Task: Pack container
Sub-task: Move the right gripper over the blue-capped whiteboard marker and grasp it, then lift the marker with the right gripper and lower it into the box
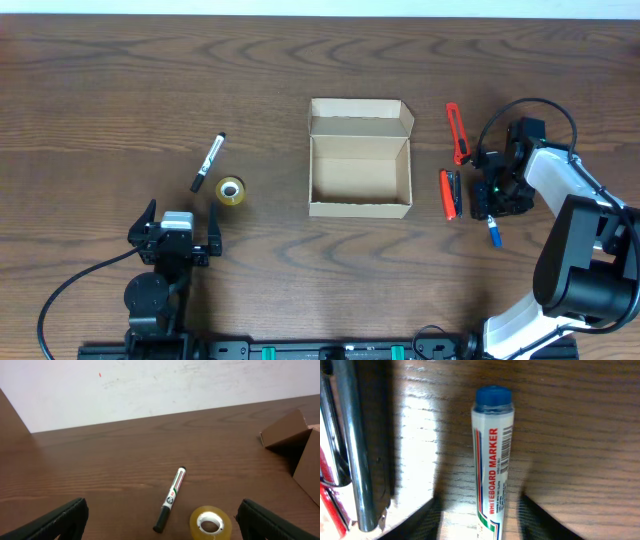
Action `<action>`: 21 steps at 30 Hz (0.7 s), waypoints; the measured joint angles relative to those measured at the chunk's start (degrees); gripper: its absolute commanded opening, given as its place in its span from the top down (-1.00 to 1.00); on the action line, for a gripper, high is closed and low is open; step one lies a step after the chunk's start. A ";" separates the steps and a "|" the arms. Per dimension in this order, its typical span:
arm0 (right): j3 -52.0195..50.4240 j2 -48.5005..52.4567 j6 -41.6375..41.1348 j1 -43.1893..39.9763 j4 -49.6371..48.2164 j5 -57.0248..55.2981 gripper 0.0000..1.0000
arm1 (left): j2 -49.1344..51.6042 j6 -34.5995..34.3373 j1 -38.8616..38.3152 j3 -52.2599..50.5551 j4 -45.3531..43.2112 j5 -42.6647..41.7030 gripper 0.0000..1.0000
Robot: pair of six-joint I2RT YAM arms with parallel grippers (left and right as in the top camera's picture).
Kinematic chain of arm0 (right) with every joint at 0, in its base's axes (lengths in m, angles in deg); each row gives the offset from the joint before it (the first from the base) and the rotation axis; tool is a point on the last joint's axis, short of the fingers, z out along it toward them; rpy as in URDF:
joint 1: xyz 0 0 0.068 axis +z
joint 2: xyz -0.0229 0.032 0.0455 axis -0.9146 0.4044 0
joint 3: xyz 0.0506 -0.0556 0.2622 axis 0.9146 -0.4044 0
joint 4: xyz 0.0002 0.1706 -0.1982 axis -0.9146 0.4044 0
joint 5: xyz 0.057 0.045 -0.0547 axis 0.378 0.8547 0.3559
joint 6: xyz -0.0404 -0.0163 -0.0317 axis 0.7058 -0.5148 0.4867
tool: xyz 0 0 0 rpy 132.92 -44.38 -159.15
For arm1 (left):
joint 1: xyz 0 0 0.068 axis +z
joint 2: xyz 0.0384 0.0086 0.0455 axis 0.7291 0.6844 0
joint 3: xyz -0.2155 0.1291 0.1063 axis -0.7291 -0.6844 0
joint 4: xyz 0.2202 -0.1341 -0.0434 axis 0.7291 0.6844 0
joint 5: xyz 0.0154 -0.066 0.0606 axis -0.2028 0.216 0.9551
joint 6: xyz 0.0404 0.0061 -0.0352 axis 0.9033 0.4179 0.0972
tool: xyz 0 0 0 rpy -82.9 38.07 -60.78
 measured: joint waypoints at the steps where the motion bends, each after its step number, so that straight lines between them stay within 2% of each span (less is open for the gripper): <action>1: 0.00 0.00 0.00 -0.02 -0.09 0.09 0.22 | 0.00 0.00 0.00 0.00 -0.02 0.00 -0.90; 7: 0.00 0.00 -0.04 0.00 -0.24 0.48 0.68 | 0.00 0.00 0.00 0.00 -0.02 0.00 -0.90; 10: 0.04 -0.04 -0.17 0.00 -0.48 0.70 0.78 | 0.00 0.00 0.00 0.00 -0.02 0.00 -0.90; 12: 0.11 -0.04 -0.35 -0.02 -0.57 0.85 0.96 | 0.00 0.00 0.00 0.00 -0.02 0.00 -0.90; 21: 0.26 -0.07 -3.78 -0.02 -4.20 2.99 0.97 | 0.00 0.00 0.00 0.00 -0.02 0.00 -0.90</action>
